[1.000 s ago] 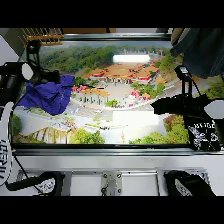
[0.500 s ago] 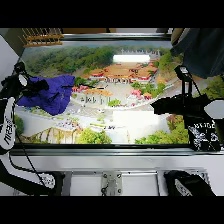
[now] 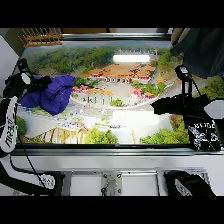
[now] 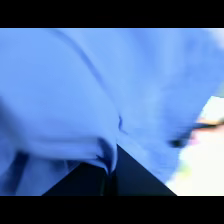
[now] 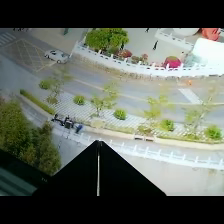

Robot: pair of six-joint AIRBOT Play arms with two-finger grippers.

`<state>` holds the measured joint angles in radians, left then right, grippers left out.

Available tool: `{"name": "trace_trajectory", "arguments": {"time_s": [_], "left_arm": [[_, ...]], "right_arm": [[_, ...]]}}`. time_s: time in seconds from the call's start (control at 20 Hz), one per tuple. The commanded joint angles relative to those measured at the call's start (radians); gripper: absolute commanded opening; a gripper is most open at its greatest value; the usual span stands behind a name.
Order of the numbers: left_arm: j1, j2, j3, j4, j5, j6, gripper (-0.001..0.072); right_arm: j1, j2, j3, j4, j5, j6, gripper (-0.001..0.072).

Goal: Fold the clothes and pants, and hang the long-sleeved shirts on hangers.

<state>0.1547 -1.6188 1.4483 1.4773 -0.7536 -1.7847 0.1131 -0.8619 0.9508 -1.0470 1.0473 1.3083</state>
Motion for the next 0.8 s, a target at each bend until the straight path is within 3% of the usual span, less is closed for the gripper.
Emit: {"name": "trace_trajectory", "arguments": {"time_s": [0.0, 0.25, 0.5, 0.55, 0.6, 0.65, 0.75], "left_arm": [[-0.151, 0.164, 0.0, -0.067, -0.044, 0.027, 0.0004], [-0.528, 0.29, 0.0, -0.064, -0.122, 0.027, 0.0004], [-0.833, 0.187, 0.0, -0.063, 0.039, 0.025, 0.0005], [-0.862, 0.153, 0.001, -0.064, 0.064, 0.024, 0.0152], [-0.877, 0.124, 0.001, -0.064, 0.084, 0.021, 0.0521], [-0.873, 0.109, 0.002, -0.064, 0.081, -0.003, 0.0693], [-0.814, 0.117, 0.001, -0.064, 0.034, -0.029, 0.0681]], "right_arm": [[0.001, 0.0, 0.001, 0.062, 0.005, 0.015, 0.0019], [-0.04, 0.007, 0.004, 0.076, -0.116, 0.001, 0.0014], [-0.09, 0.027, 0.004, 0.075, -0.12, 0.0, 0.0014], [-0.09, 0.032, 0.004, 0.074, -0.12, 0.0, 0.0014], [-0.09, 0.034, 0.004, 0.075, -0.119, 0.0, 0.0014], [-0.09, 0.037, 0.004, 0.075, -0.119, 0.0, 0.0014], [-0.09, 0.043, 0.004, 0.075, -0.119, 0.0, 0.0014]]}}
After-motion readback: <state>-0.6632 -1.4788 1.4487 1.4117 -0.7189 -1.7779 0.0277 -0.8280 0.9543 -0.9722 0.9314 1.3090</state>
